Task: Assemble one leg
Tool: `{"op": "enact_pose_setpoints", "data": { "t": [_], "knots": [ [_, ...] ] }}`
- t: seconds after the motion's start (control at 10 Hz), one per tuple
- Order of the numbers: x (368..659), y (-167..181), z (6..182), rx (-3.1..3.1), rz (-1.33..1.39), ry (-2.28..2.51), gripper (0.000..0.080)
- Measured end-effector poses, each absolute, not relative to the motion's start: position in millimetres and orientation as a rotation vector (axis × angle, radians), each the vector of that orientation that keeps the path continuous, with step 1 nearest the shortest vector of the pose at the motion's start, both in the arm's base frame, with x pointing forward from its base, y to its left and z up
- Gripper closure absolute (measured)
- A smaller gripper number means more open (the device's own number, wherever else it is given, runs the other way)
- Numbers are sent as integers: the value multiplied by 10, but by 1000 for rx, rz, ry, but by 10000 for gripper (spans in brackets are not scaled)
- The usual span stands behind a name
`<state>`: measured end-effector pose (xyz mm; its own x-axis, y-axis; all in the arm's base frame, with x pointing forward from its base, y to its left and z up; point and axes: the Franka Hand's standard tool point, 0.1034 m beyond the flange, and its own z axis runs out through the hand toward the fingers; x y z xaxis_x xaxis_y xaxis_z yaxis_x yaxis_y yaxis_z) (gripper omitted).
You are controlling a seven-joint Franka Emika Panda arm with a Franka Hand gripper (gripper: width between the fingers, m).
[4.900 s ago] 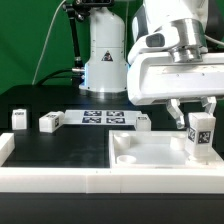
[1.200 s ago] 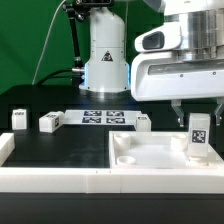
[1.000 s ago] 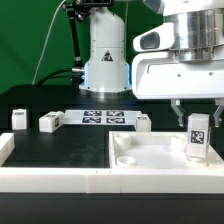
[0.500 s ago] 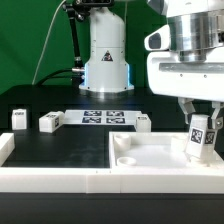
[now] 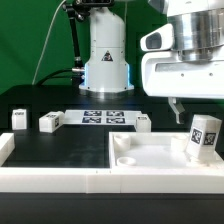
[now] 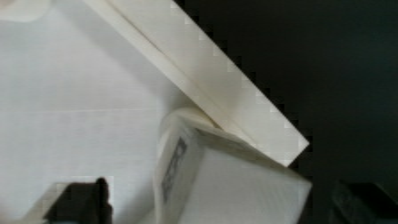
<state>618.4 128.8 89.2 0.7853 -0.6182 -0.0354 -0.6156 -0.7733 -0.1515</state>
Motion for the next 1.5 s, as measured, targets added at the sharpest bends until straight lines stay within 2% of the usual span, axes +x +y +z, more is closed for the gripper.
{"op": "enact_pose_setpoints", "data": {
  "t": [0.5,0.8,0.9,1.1,1.2,1.3,1.5],
  "knots": [
    [6204,1295,860,-3053,-108,46,150],
    [6201,1299,854,-3058,-128,-331,150],
    [6200,1302,854,-3058,-128,-328,150],
    [6200,1302,853,-3058,-128,-328,412],
    [6204,1285,854,-3060,-129,-326,412],
    [6207,1268,853,-3062,-129,-322,490],
    [6210,1255,853,-3065,-128,-281,490]
  ]
}}
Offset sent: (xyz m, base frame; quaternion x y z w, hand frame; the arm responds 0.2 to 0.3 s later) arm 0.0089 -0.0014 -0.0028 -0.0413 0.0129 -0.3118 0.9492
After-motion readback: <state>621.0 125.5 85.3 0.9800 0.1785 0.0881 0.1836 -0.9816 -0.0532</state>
